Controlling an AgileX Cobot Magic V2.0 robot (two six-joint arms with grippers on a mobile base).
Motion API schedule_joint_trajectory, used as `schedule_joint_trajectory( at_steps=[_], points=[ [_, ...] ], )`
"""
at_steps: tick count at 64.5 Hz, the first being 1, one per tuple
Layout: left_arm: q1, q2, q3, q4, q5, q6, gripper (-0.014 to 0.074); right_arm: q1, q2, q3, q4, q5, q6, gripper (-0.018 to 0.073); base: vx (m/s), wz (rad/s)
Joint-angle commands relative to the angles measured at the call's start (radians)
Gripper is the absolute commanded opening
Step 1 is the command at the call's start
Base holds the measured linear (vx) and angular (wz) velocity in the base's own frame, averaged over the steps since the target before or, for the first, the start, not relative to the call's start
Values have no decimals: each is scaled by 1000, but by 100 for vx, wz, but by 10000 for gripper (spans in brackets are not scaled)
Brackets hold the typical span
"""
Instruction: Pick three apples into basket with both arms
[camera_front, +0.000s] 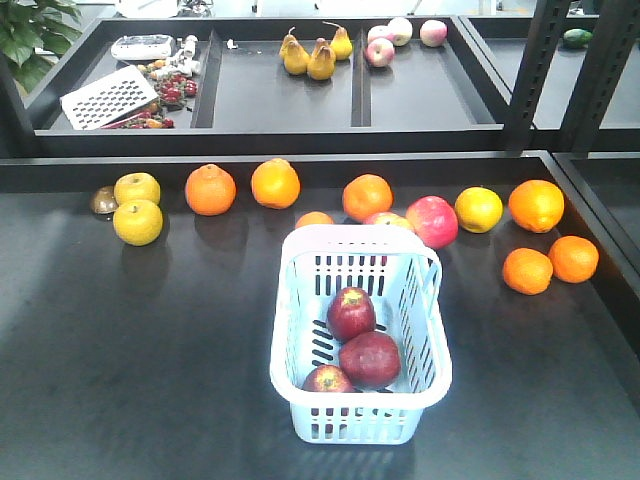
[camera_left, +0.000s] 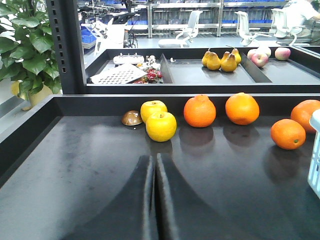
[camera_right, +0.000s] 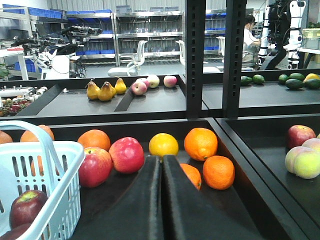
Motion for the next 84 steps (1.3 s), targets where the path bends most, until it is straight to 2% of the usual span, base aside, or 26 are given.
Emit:
schedule_joint_trajectory(
  at_steps=[1,84],
  points=[
    [3,-16,8,-1,-76,-7,-6,-7,-12,15,-12,-82,-1,-4,0,0],
    [3,-16,8,-1,-76,-7,-6,-7,-12,15,-12,-82,-1,-4,0,0]
  ],
)
